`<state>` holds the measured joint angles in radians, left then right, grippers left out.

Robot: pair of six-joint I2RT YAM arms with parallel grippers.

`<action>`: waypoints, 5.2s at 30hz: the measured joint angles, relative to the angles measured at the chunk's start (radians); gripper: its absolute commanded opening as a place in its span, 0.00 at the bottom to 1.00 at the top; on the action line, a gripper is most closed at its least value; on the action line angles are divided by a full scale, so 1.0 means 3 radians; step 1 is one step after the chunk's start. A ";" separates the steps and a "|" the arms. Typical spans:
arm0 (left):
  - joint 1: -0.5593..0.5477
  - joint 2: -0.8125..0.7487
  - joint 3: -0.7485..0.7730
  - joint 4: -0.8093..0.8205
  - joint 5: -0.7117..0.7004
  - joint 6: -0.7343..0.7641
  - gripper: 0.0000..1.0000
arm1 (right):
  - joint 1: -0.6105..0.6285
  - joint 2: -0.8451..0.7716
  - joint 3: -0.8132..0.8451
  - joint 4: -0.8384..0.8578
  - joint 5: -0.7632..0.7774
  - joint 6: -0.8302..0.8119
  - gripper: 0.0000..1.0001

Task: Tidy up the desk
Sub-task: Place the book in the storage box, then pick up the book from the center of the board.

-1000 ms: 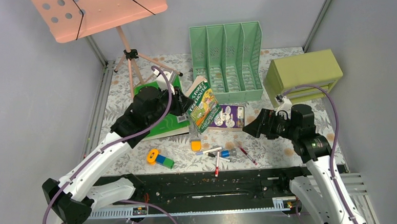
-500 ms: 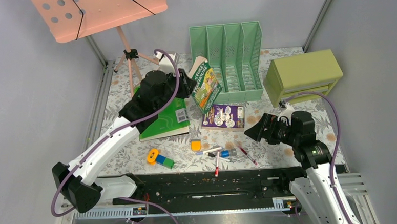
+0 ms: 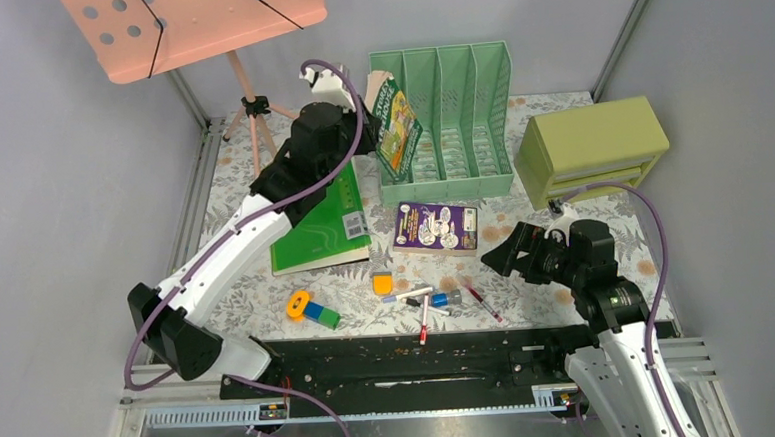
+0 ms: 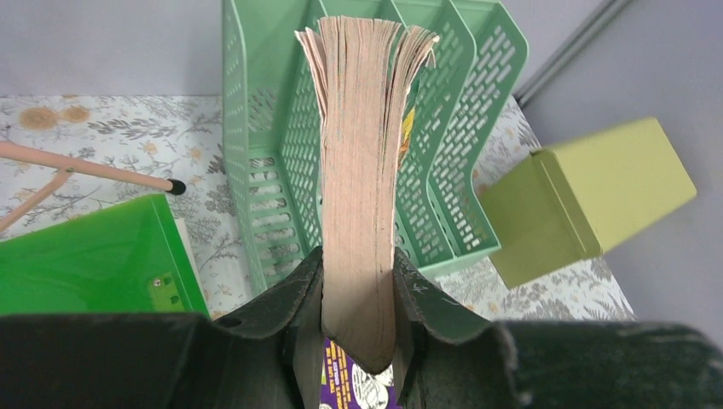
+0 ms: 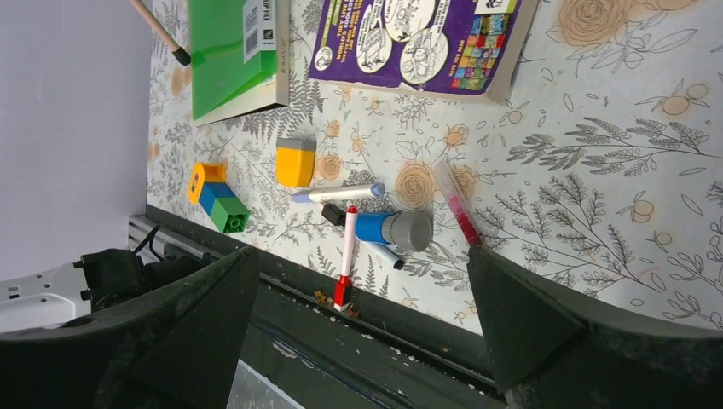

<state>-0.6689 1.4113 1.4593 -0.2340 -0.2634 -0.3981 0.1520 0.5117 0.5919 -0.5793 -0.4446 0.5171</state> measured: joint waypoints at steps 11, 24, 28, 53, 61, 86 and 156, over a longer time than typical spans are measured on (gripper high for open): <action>0.0004 0.0357 0.0416 -0.0027 -0.0525 -0.0074 0.00 | 0.0000 -0.0005 -0.0001 -0.0118 0.0217 0.0015 1.00; 0.0024 0.0787 0.0679 -0.0046 -0.0809 -0.0045 0.00 | 0.0000 -0.0027 -0.0001 -0.0196 0.0408 0.0017 0.99; 0.0046 0.0867 0.0710 -0.0042 -0.0811 -0.0046 0.00 | 0.0000 -0.0027 -0.0003 -0.0223 0.0441 0.0015 0.99; 0.0154 0.1410 0.0834 0.0005 -0.0860 -0.0113 0.00 | 0.0000 0.0011 -0.0003 -0.0287 0.0559 0.0011 1.00; 0.0160 0.1616 0.0896 0.0062 -0.0861 -0.0131 0.00 | 0.0000 0.0011 -0.0003 -0.0294 0.0570 0.0008 1.00; 0.0163 0.1901 0.0898 0.0399 -0.1026 0.0120 0.02 | 0.0000 0.0011 -0.0003 -0.0296 0.0570 -0.0003 0.99; 0.0317 0.0058 -0.1460 -0.0301 0.0576 -0.0262 0.94 | 0.0000 0.0284 -0.0470 0.0181 0.0459 0.0394 0.99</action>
<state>-0.5739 1.4288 1.0214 -0.3244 -0.0906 -0.4767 0.1520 0.5968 0.4507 -0.5251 -0.3069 0.6353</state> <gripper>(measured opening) 0.972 0.993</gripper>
